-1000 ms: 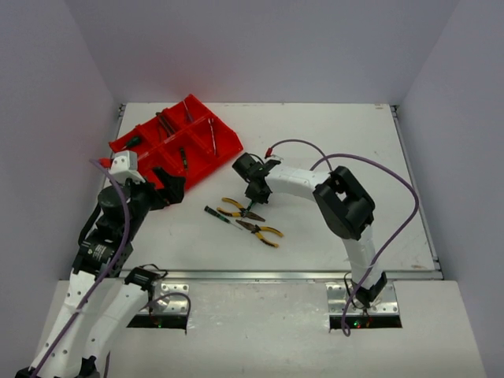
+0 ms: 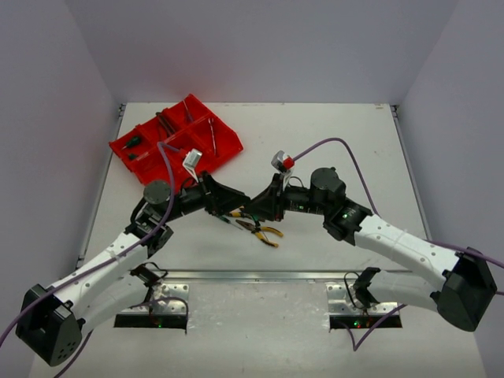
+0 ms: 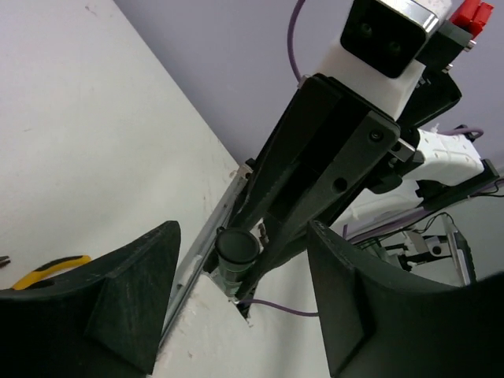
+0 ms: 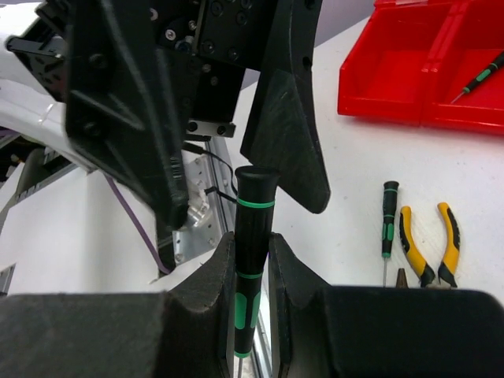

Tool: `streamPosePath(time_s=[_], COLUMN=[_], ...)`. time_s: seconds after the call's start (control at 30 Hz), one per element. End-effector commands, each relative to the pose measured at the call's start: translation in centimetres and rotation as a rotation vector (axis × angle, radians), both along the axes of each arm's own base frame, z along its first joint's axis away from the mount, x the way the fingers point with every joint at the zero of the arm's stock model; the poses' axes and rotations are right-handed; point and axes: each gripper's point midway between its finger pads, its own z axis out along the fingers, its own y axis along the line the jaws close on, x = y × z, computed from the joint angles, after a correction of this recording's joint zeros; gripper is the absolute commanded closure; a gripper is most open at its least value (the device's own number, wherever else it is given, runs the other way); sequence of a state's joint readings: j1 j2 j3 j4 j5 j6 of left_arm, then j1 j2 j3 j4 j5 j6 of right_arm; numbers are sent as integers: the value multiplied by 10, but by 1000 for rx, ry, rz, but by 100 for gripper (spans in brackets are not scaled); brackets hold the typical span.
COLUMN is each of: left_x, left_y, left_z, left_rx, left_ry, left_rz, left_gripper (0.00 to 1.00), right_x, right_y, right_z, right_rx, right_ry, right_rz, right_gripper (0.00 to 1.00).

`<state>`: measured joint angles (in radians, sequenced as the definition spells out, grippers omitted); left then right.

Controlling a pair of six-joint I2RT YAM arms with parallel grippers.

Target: Sort the tools into containers

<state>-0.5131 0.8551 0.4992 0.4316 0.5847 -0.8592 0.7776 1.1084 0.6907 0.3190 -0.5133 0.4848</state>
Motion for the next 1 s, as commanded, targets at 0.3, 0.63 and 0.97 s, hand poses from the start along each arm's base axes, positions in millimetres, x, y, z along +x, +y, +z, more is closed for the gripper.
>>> streamPosePath(time_s=[0.3,0.63,0.97], left_x=[16,131,272], left_y=[-8,109,255], left_z=[26,-10,-3], left_rx=[-39,481,1042], left_ry=[-43,149,84], left_rz=[40,859,1289], left_gripper=[100,100,100], right_x=[8,88,61], right_y=[8,-66,-139], right_z=[43,-13,-23], right_rx=[115,-243,-285], right_ry=[-82,120,120], right_rz=[-5,-583,-746], right_gripper=[100,1,1])
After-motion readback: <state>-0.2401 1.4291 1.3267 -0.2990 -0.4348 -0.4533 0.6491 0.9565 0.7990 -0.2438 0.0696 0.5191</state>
